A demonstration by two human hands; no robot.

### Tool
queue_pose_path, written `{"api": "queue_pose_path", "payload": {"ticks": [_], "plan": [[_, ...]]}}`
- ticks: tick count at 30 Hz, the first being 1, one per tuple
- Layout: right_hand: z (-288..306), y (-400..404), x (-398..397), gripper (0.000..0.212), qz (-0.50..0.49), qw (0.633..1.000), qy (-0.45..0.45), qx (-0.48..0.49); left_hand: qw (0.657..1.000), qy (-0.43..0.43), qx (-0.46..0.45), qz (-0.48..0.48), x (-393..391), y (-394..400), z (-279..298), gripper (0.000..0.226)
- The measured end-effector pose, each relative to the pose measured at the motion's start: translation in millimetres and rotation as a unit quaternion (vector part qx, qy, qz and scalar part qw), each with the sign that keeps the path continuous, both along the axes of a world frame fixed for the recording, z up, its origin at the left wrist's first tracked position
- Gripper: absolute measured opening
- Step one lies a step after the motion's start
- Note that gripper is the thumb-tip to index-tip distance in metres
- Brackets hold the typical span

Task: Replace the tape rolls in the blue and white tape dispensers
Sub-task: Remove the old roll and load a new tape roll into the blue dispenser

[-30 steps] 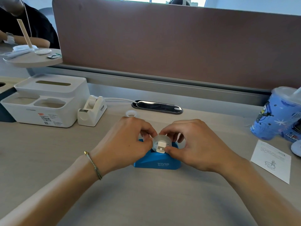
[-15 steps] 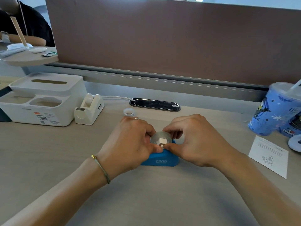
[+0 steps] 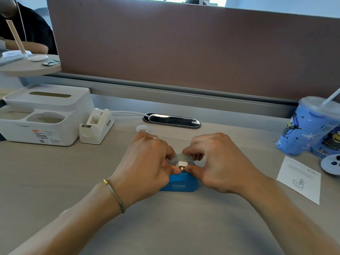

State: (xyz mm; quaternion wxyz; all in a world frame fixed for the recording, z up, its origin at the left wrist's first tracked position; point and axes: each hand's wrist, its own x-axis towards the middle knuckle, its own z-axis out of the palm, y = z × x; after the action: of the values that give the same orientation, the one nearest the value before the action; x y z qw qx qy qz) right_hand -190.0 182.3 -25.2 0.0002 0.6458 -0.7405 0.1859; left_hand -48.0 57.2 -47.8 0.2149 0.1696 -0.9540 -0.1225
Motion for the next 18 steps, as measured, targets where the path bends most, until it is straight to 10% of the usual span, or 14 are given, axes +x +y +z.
{"api": "queue_pose_path", "payload": {"ticks": [10, 18], "plan": [[-5, -1, -14, 0.028, -0.046, 0.996, -0.056, 0.053, 0.995, -0.094, 0.029, -0.006, 3, -4, 10, 0.026], [-28, -8, -30, 0.015, -0.085, 0.93, -0.356, 0.04, 0.987, -0.13, 0.098, 0.006, 11, -23, 17, 0.023]]}}
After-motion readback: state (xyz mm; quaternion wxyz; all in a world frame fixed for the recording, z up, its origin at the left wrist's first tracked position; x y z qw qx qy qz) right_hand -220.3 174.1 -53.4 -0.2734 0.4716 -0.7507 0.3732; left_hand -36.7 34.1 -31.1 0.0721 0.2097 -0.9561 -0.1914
